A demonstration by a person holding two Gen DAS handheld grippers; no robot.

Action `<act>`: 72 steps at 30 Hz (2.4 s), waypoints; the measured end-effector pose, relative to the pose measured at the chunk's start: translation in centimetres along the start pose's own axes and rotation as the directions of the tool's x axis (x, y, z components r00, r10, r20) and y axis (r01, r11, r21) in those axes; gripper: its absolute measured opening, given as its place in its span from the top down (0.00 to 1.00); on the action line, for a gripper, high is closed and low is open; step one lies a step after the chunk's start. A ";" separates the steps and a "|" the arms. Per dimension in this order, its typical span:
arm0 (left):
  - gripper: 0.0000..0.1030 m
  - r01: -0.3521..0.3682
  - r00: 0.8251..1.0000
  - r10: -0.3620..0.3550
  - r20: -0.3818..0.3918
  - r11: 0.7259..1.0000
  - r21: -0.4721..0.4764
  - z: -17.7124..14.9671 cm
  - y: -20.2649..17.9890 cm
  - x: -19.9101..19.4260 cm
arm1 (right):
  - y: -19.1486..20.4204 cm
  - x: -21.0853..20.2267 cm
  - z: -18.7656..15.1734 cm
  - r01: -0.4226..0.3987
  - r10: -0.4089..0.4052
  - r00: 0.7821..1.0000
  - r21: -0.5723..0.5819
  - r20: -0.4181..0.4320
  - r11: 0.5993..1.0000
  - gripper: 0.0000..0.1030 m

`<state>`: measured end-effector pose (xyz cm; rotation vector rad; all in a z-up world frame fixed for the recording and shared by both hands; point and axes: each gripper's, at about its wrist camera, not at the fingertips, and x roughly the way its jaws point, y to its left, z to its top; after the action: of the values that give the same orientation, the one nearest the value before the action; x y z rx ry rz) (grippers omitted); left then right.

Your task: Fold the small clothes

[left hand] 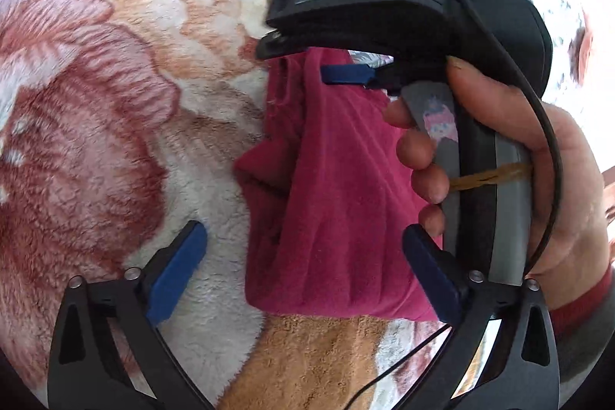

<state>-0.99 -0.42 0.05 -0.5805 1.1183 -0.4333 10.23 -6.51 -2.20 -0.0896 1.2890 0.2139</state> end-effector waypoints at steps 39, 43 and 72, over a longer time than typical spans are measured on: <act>0.33 0.094 0.995 -0.084 0.054 0.972 -0.217 -2.0 0.4 0.3 | 2.5 1.2 -0.3 0.231 -0.230 0.973 -0.202 0.028 0.952 0.33; 0.28 0.090 0.995 -0.082 0.057 0.983 -0.162 -2.0 -0.4 0.4 | 1.2 -0.3 -0.8 0.174 -0.167 0.984 -0.196 0.053 0.965 0.66; 0.67 0.374 0.920 -0.228 -0.318 0.756 0.538 -11.5 -20.4 3.7 | -31.2 -13.1 -21.7 -0.238 0.003 0.907 0.506 0.421 0.829 0.85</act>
<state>-10.93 -20.92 6.70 -0.1486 1.0354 -1.1190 -7.16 -42.46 2.67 0.5154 0.8951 -0.0386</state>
